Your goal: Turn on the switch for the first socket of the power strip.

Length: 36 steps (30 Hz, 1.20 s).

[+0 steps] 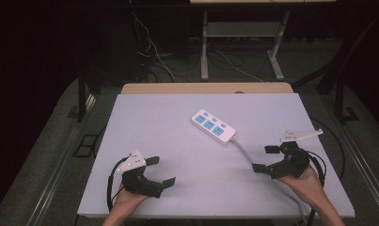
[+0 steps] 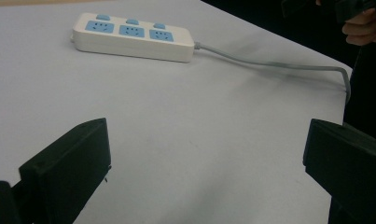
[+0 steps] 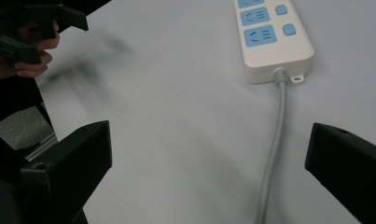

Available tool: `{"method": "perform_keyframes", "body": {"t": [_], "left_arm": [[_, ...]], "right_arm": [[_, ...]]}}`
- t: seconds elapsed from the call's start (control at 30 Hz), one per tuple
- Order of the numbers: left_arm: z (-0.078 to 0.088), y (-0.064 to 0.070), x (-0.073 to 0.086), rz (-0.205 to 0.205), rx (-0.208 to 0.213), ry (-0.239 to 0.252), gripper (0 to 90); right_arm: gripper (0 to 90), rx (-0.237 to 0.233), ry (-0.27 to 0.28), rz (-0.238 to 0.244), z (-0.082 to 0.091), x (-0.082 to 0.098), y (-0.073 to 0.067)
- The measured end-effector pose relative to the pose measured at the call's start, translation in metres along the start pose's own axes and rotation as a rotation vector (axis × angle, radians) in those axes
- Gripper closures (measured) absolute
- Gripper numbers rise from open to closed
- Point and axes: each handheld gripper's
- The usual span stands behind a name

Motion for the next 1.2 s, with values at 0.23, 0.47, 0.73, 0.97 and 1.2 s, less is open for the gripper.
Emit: {"method": "perform_keyframes", "body": {"t": [0.23, 0.47, 0.73, 0.97, 1.2], "left_arm": [[0.000, 0.000, 0.000, -0.001, 0.002, -0.002, 0.0], [-0.001, 0.000, 0.000, -0.002, 0.008, -0.007, 0.0], [-0.001, 0.000, 0.000, -0.004, 0.012, -0.008, 0.0], [-0.001, 0.000, 0.000, -0.005, 0.022, -0.004, 0.0], [-0.002, 0.000, 0.000, -0.006, 0.025, -0.005, 0.0]], "right_arm": [[0.1, -0.004, -0.015, 0.014, 0.000, -0.014, 0.003], [0.1, 0.005, -0.035, 0.023, -0.003, -0.025, 0.006], [0.1, -0.003, -0.061, 0.032, -0.009, -0.036, 0.010], [0.1, -0.008, -0.076, 0.047, -0.015, -0.050, 0.013], [0.1, -0.012, -0.099, 0.063, -0.022, -0.062, 0.015]]}}
Point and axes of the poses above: each handheld gripper's, and its own axes: z roughly backward along the jaws, x roughly out of its underside, y roughly to its right, and after that the axes turned 3 degrees about -y, right-handed
